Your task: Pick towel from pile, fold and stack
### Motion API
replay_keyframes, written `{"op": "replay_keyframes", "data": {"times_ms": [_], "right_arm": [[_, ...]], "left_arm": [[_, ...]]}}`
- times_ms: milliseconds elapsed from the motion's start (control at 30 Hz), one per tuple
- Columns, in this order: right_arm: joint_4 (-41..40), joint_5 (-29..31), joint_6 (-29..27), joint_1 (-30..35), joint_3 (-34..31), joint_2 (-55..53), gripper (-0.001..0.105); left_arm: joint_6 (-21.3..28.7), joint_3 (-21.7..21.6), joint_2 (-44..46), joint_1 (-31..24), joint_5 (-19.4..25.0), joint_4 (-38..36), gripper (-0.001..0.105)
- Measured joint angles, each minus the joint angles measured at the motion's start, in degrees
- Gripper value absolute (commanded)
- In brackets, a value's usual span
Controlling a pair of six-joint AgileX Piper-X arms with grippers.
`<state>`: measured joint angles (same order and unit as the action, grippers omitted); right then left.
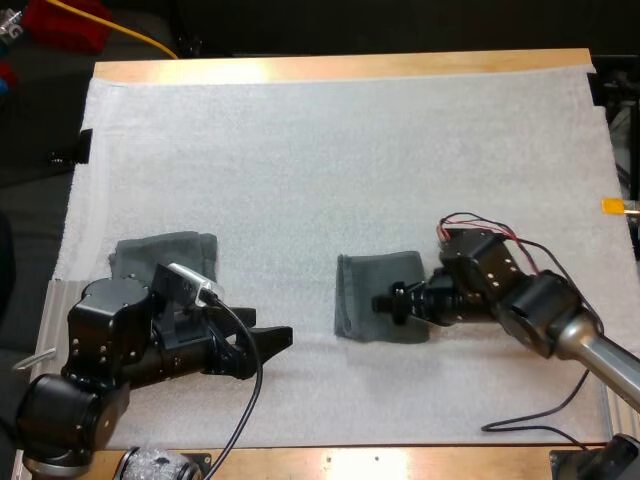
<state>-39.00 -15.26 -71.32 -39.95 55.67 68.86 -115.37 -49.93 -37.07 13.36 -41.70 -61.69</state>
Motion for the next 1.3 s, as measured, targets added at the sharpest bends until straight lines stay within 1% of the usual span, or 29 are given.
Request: {"op": "replay_keyframes", "data": {"times_ms": [167,367,567,667,967,1300], "right_arm": [[-2.84,0.0,-0.05,0.0,0.0,-4.9,0.085],[-3.14,0.0,-0.18,0.0,0.0,-9.8,0.085],[-3.21,0.0,-0.18,0.0,0.0,-10.89,0.085],[-3.63,0.0,-0.18,0.0,0.0,-10.89,0.085],[-6.12,0.0,-0.18,0.0,0.0,-10.89,0.085],[-6.15,0.0,-0.18,0.0,0.0,-10.89,0.085]], "left_arm": [[0.0,2.13,0.0,0.0,0.57,0.28,0.071],[0.0,4.82,0.0,0.0,0.56,0.9,0.071],[0.0,5.12,-0.44,0.0,0.7,6.84,0.071],[0.0,5.12,-2.23,0.0,0.7,9.32,0.071],[0.0,5.12,-15.54,0.0,0.76,14.06,0.071],[0.0,5.12,-30.21,0.0,0.76,19.39,0.071]]}}
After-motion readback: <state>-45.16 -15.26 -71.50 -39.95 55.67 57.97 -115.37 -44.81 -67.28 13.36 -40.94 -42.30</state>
